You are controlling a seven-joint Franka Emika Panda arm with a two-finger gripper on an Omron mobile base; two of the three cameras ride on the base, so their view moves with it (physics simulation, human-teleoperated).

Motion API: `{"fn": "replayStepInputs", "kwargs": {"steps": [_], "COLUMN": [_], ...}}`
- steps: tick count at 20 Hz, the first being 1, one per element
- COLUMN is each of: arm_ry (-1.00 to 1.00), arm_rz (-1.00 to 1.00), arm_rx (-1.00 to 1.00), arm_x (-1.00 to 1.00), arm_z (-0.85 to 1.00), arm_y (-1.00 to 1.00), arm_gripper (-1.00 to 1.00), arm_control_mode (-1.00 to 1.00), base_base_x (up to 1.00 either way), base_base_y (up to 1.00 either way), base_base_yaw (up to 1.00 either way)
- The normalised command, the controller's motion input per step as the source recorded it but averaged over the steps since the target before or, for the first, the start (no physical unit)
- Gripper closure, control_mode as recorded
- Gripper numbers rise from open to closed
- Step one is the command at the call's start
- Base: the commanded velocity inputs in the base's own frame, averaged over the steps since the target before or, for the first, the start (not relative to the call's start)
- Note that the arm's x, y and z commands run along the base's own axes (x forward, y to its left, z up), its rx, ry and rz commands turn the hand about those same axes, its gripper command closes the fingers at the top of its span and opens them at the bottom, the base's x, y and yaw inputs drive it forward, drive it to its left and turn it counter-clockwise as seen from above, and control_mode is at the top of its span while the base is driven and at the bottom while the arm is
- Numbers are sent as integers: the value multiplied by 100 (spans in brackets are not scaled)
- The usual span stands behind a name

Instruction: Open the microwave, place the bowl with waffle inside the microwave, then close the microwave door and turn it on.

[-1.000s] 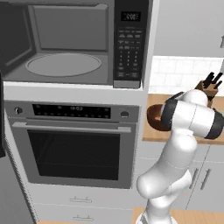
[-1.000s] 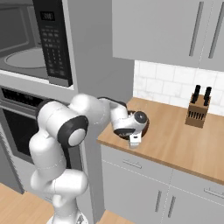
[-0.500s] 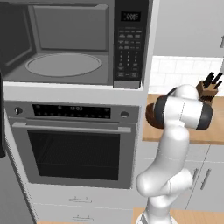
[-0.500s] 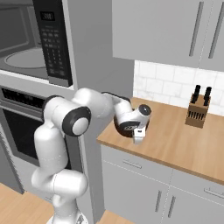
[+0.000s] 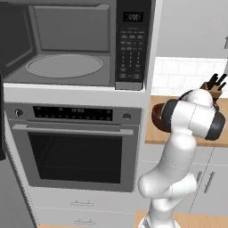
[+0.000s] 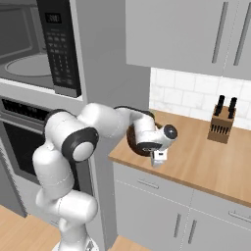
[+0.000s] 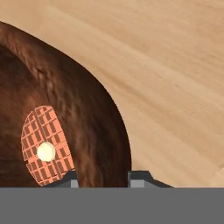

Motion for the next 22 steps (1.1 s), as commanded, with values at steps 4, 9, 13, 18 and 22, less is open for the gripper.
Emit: {"fn": "replayStepInputs", "kwargs": {"steps": [4,9,13,18,22], "arm_ry": [-38,-34,-21,-13,-3], "arm_rz": [0,-3,-5,-4,-3], "arm_rx": [13,9,3,0,-2], "arm_x": [-98,-97,-99,-100,-100], "arm_z": [68,87,90,99,91], "arm_y": [1,0,1,10,9], "arm_gripper": [100,100,100,100,100], "arm_control_mode": [-100,-100,-100,-100,-100], "base_base_x": [0,0,0,0,0], "base_base_y": [0,0,0,0,0], "base_base_yaw": [0,0,0,0,0]}}
